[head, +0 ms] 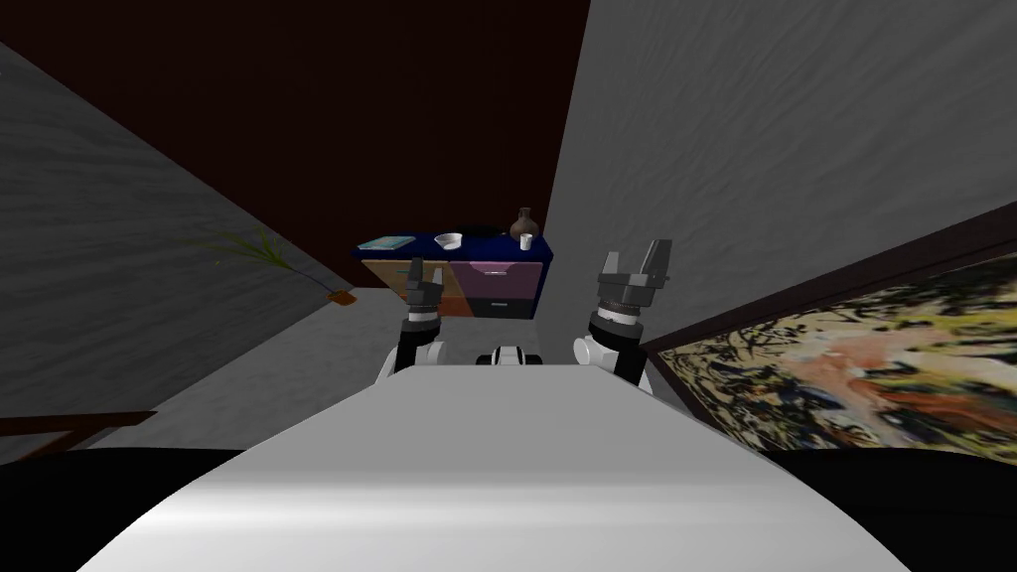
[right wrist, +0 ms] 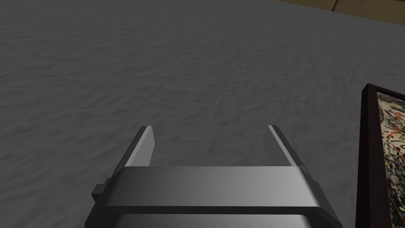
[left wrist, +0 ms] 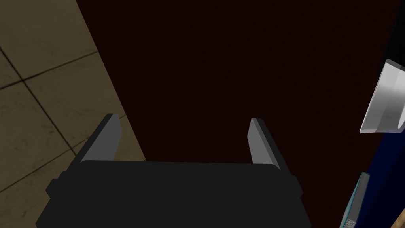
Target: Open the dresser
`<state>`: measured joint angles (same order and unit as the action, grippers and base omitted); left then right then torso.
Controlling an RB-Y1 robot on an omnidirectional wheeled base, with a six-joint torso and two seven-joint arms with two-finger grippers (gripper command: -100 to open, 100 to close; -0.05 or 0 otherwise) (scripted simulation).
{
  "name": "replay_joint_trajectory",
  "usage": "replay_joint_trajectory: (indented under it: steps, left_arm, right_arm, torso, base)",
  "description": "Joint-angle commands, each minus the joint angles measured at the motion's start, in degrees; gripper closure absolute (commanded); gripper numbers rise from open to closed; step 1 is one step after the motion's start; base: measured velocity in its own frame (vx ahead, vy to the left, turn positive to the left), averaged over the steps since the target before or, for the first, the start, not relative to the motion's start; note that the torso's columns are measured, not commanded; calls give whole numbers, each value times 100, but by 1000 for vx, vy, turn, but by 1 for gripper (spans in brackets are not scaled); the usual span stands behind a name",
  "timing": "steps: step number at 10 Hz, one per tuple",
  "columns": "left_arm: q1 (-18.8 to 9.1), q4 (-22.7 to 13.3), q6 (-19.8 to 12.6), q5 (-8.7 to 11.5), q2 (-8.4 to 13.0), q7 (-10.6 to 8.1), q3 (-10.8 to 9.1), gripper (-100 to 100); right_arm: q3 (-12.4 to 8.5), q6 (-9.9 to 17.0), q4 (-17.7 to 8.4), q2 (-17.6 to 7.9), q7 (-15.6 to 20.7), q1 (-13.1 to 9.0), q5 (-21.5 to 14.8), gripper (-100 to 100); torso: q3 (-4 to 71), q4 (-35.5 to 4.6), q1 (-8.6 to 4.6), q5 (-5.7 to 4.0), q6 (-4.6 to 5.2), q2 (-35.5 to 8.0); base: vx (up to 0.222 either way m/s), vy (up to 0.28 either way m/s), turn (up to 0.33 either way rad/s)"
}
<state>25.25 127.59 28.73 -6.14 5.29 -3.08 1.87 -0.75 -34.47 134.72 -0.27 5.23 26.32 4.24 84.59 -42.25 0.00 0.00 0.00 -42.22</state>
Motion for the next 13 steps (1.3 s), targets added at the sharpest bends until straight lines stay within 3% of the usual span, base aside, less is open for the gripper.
replay_joint_trajectory:
  steps: [1, 5, 13]
  left_arm:
    - [-158, -387, 40, -15, 200, 38, -31, -100]
    - [-507, -1140, 118, -47, 321, 116, -96, -100]
    - [-964, -2260, 218, -89, 331, 218, -181, -100]
  right_arm:
    - [0, 0, 0, 0, 0, 0, 0, 0]
    - [0, 0, 0, 0, 0, 0, 0, 0]
    - [0, 0, 0, 0, 0, 0, 0, 0]
  torso:
    - [0, -2, 0, 0, 0, -2]
    - [-1, -3, -1, -1, 0, -4]
    - [-2, -3, 0, 0, -1, -8]
  base:
    - [49, -1, -10]
    - [56, -1, -13]
    - [42, -5, -8]
